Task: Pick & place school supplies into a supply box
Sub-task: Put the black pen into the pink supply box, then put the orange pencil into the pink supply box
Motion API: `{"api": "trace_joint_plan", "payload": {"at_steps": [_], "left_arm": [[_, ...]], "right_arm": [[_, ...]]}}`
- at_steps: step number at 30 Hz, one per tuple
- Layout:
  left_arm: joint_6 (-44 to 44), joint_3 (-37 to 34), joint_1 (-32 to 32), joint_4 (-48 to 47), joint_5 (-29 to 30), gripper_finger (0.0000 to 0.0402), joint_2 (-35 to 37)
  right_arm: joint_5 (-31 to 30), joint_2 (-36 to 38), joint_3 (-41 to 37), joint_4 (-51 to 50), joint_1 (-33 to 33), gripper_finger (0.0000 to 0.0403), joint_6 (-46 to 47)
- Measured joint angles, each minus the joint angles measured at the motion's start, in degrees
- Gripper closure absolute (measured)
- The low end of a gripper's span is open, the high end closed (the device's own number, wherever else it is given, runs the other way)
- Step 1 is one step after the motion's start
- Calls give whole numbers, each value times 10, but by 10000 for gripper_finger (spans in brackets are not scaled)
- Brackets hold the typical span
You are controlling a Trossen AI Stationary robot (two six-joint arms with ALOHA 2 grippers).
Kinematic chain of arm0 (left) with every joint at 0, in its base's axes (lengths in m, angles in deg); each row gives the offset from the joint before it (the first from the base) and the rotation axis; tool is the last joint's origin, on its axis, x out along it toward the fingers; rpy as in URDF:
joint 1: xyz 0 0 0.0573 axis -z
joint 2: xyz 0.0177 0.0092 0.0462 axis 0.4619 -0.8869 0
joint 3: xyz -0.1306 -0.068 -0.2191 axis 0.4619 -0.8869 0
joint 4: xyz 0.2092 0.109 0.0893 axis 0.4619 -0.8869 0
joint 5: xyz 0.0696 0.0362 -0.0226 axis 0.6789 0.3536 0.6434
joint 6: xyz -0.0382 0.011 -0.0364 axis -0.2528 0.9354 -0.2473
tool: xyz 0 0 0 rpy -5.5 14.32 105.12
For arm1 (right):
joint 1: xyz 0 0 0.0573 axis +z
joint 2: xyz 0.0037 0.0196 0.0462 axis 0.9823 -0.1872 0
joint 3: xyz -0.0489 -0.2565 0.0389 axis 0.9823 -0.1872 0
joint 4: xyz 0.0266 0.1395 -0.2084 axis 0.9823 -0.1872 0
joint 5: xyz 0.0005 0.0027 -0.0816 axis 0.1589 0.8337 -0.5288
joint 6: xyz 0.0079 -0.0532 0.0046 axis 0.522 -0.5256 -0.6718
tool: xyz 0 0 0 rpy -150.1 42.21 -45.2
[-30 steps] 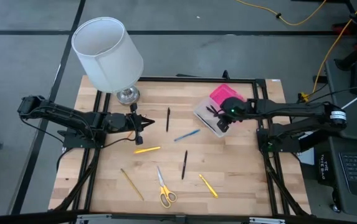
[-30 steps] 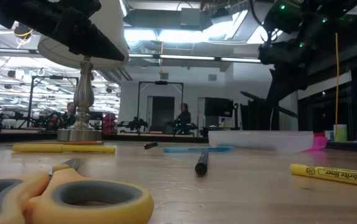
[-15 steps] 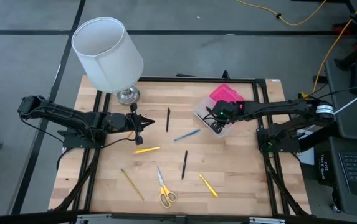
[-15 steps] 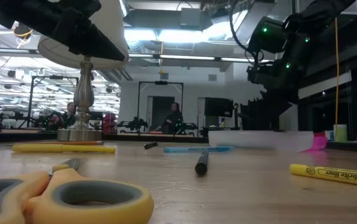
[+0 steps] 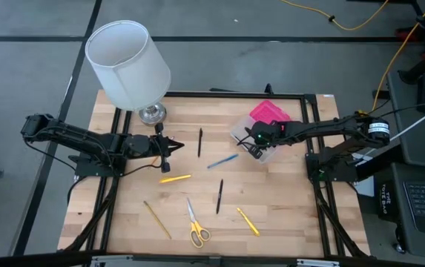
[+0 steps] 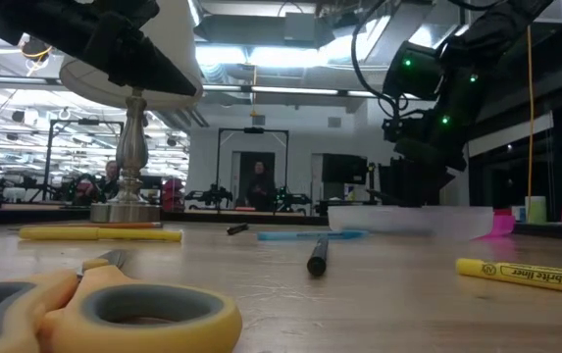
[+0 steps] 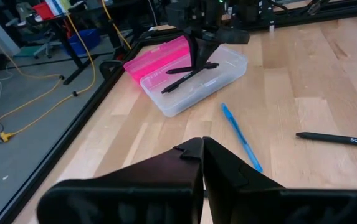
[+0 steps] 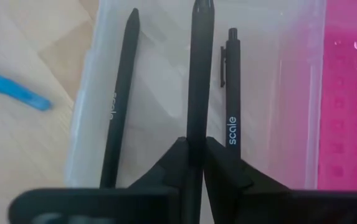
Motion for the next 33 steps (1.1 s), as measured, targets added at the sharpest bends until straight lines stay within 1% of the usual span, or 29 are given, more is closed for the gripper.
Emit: {"api": "trace_joint_plan", "payload": {"at_steps": [6, 13, 19, 21, 23, 27, 31, 33], "left_arm": [[0, 0, 0, 0, 0, 398, 0], [0, 0, 0, 0, 0, 398, 0], [-3, 0, 0, 0, 0, 398, 0], [-17, 0, 0, 0, -3, 398, 0], [-30, 0, 0, 0, -5, 398, 0], [-31, 0, 0, 0, -5, 398, 0], [-29, 0, 0, 0, -5, 398, 0], [-27, 0, 0, -1, -9, 398, 0]], "right_arm": [[0, 0, 0, -1, 0, 337, -1], [0, 0, 0, -1, 0, 334, -3], [4, 2, 5, -10, 0, 333, -38], [12, 10, 15, -12, 0, 338, -47], [20, 26, 30, -17, 1, 351, -73], [23, 73, 44, -24, 1, 394, -152], [20, 134, 42, -7, 2, 395, -164], [19, 162, 23, 28, 8, 398, -165]]}}
